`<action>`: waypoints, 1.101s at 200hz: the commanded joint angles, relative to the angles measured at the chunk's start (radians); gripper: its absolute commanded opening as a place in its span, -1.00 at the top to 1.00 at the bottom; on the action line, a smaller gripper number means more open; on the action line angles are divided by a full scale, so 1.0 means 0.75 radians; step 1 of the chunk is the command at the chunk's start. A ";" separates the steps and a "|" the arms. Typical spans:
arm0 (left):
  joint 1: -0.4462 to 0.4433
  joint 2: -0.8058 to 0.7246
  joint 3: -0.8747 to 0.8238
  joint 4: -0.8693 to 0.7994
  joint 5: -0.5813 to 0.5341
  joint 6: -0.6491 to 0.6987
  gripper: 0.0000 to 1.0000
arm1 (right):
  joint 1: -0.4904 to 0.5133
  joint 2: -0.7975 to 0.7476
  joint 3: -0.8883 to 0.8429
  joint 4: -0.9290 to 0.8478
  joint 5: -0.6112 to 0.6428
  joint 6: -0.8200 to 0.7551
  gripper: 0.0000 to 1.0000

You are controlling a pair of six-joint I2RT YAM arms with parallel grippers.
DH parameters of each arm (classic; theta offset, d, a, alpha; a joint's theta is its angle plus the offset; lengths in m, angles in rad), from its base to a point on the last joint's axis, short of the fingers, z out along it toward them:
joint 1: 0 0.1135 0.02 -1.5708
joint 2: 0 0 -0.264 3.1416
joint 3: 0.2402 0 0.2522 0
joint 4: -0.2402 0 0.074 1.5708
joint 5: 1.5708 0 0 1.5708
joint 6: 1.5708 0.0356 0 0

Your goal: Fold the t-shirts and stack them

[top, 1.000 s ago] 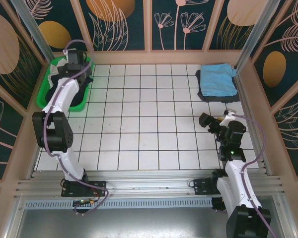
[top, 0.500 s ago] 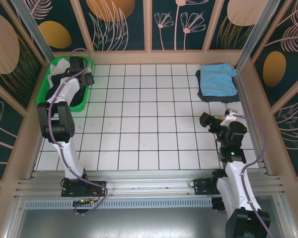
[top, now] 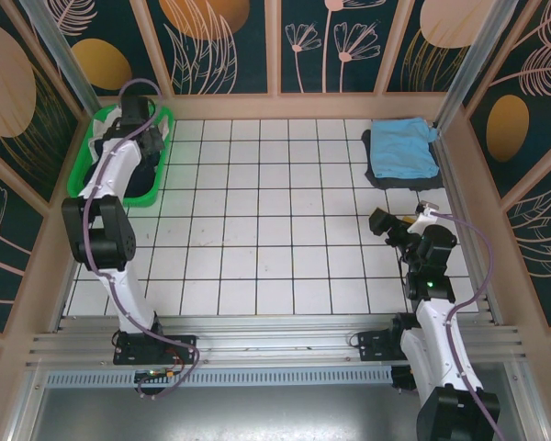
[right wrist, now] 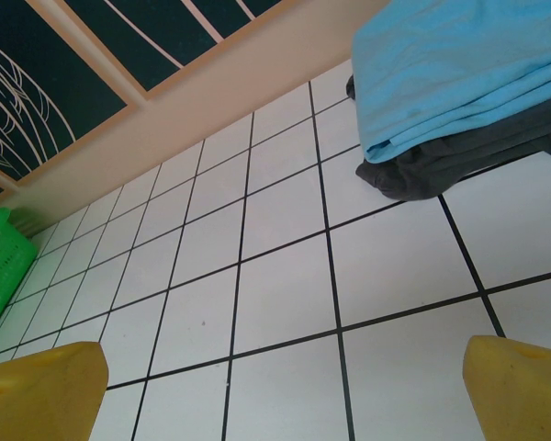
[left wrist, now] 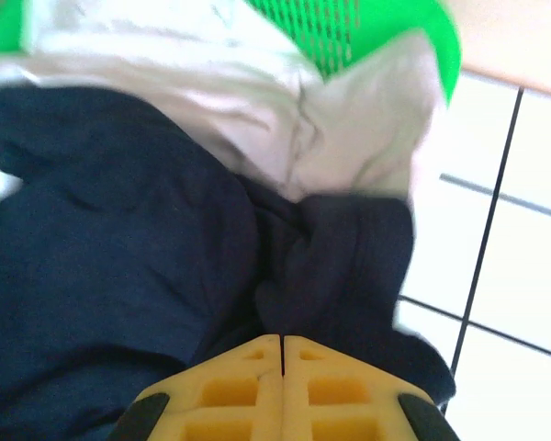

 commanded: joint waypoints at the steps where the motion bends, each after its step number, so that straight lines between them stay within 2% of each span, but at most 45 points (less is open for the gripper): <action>1: 0.002 -0.211 0.154 -0.027 -0.109 -0.019 1.00 | -0.012 -0.016 -0.021 0.039 -0.028 0.022 -0.98; 20: 0.000 -0.378 0.196 0.072 -0.045 -0.008 1.00 | -0.013 -0.017 -0.025 0.049 -0.036 0.023 -0.98; 47: -0.009 -0.649 0.099 0.459 0.133 0.005 1.00 | -0.011 -0.013 -0.029 0.065 -0.048 0.024 -0.98; 58: -0.026 -0.690 0.148 0.543 0.183 -0.008 1.00 | -0.012 -0.010 -0.027 0.060 -0.035 0.023 -0.98; 83: -0.136 -0.543 0.648 0.347 0.299 -0.013 1.00 | -0.014 -0.010 -0.028 0.060 -0.037 0.026 -0.98; 100: -0.221 -0.416 0.902 0.244 0.450 -0.049 1.00 | -0.016 -0.009 -0.029 0.066 -0.043 0.028 -0.98; 113: -0.294 -0.385 0.927 0.254 0.514 -0.068 1.00 | -0.018 -0.011 -0.030 0.064 -0.050 0.028 -0.98; 135: -0.430 -0.388 0.851 0.360 0.539 -0.035 1.00 | -0.019 -0.013 -0.030 0.058 -0.059 0.028 -0.98; 162: -0.526 -0.337 0.882 0.417 0.631 -0.042 1.00 | -0.019 -0.013 -0.031 0.057 -0.057 0.028 -0.98; 191: -0.591 -0.281 0.844 0.452 0.642 -0.063 1.00 | -0.021 -0.011 -0.034 0.061 -0.057 0.030 -0.98; 208: -0.591 -0.232 0.823 0.417 0.557 -0.059 1.00 | -0.020 -0.008 -0.034 0.060 -0.061 0.031 -0.98; 220: -0.591 -0.236 0.767 0.353 0.389 -0.056 1.00 | -0.021 -0.005 -0.031 0.054 -0.055 0.038 -0.98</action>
